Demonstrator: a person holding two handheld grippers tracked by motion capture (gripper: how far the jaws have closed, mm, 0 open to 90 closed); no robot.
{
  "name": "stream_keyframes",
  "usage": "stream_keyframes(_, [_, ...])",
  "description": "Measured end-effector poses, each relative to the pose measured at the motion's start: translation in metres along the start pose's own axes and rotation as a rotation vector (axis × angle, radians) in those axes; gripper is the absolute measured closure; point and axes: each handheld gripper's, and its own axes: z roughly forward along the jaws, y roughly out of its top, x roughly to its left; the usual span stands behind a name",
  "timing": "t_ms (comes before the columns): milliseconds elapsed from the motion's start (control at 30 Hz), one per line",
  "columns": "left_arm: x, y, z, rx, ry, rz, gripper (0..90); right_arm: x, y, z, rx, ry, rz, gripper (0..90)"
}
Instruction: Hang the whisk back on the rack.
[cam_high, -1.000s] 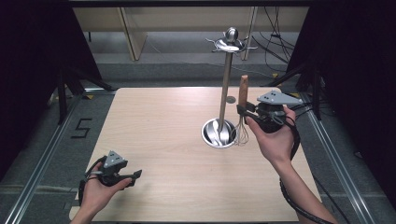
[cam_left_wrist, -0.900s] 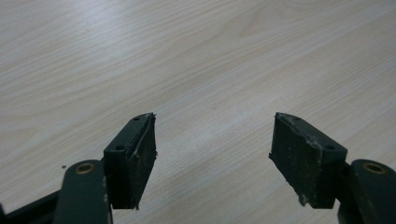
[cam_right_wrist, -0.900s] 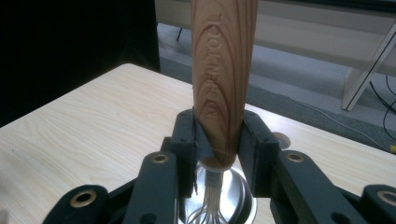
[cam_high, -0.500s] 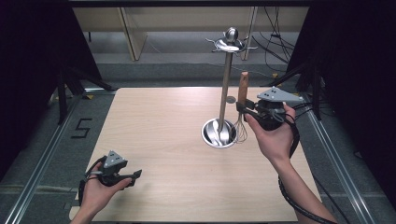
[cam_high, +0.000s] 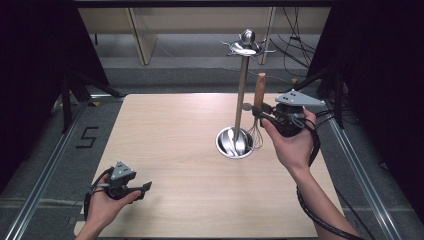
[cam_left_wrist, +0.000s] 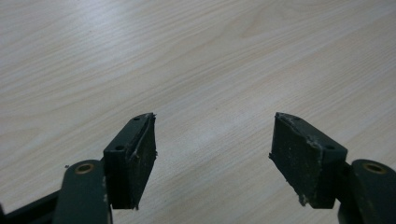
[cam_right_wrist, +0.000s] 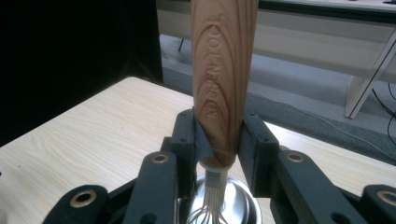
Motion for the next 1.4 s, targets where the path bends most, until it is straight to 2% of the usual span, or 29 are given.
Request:
stream_keyframes(33, [0.000,0.000,0.000,-0.001,0.007,0.000,30.5,-0.001,0.001,-0.001,-0.006,-0.014,-0.023,70.3])
stream_keyframes(67, [-0.002,-0.001,0.002,-0.030,0.004,-0.028,30.5,0.000,0.002,-0.001,-0.007,-0.012,-0.003,70.3])
stream_keyframes(100, [-0.002,-0.001,0.002,-0.030,0.004,-0.028,30.5,0.000,0.002,-0.001,-0.007,-0.012,-0.003,70.3])
stream_keyframes(167, [-0.001,0.000,0.001,-0.026,0.009,-0.019,30.5,0.000,0.002,-0.001,-0.012,-0.002,-0.009,70.3])
stream_keyframes(200, [-0.001,0.000,0.001,-0.022,0.008,-0.015,30.5,-0.002,0.003,-0.001,-0.017,-0.018,-0.026,70.3])
stream_keyframes(233, [0.000,0.000,-0.001,0.002,0.014,0.006,30.5,-0.002,0.003,-0.001,-0.017,-0.018,-0.026,70.3])
stream_keyframes(267, [0.000,0.000,-0.001,0.001,0.013,0.006,30.5,0.000,0.004,-0.001,-0.002,0.000,0.011,70.3])
stream_keyframes(367, [0.000,0.000,-0.001,0.000,0.013,0.006,30.5,-0.001,0.005,-0.002,-0.009,-0.006,-0.001,70.3])
stream_keyframes(400, [0.000,0.000,0.000,-0.004,0.003,0.003,30.5,0.001,0.005,-0.003,-0.002,-0.010,0.023,70.3])
stream_keyframes(533, [0.000,0.000,-0.001,-0.007,0.010,0.003,30.4,-0.001,0.007,-0.003,-0.014,-0.003,0.009,70.3])
stream_keyframes(567, [0.001,0.000,-0.001,0.000,0.000,0.005,30.4,-0.001,0.008,-0.003,-0.018,-0.004,0.007,70.3])
stream_keyframes(600, [0.001,0.000,-0.001,-0.002,0.003,0.004,30.4,0.000,0.008,-0.003,-0.018,-0.006,0.024,70.3])
stream_keyframes(800, [0.001,0.000,-0.002,-0.002,0.002,0.005,30.4,0.000,0.011,-0.003,-0.019,-0.004,0.012,70.3])
stream_keyframes(900, [0.001,0.000,-0.001,-0.005,-0.004,0.004,30.3,0.001,0.014,-0.005,-0.018,-0.008,0.029,70.3])
stream_keyframes(967, [0.000,0.000,-0.001,-0.015,0.003,0.005,30.3,0.000,0.015,-0.004,-0.028,-0.004,0.014,70.3])
stream_keyframes(1033, [0.000,0.000,-0.002,-0.003,-0.004,0.006,30.3,0.001,0.016,-0.004,-0.031,-0.013,0.011,70.3])
stream_keyframes(1067, [0.000,0.000,-0.002,-0.004,-0.003,0.006,30.3,-0.001,0.016,-0.003,-0.036,-0.012,-0.010,70.3])
stream_keyframes(1100, [0.000,0.000,-0.002,-0.004,-0.004,0.006,30.3,0.000,0.017,-0.003,-0.027,0.001,0.012,70.3])
stream_keyframes(1133, [0.000,0.000,-0.001,-0.015,0.003,0.005,30.3,0.000,0.018,-0.004,-0.023,-0.001,0.008,70.3])
stream_keyframes(1400, [0.000,0.000,-0.001,-0.008,0.002,0.008,30.2,0.001,0.021,-0.004,-0.032,-0.012,-0.001,70.3])
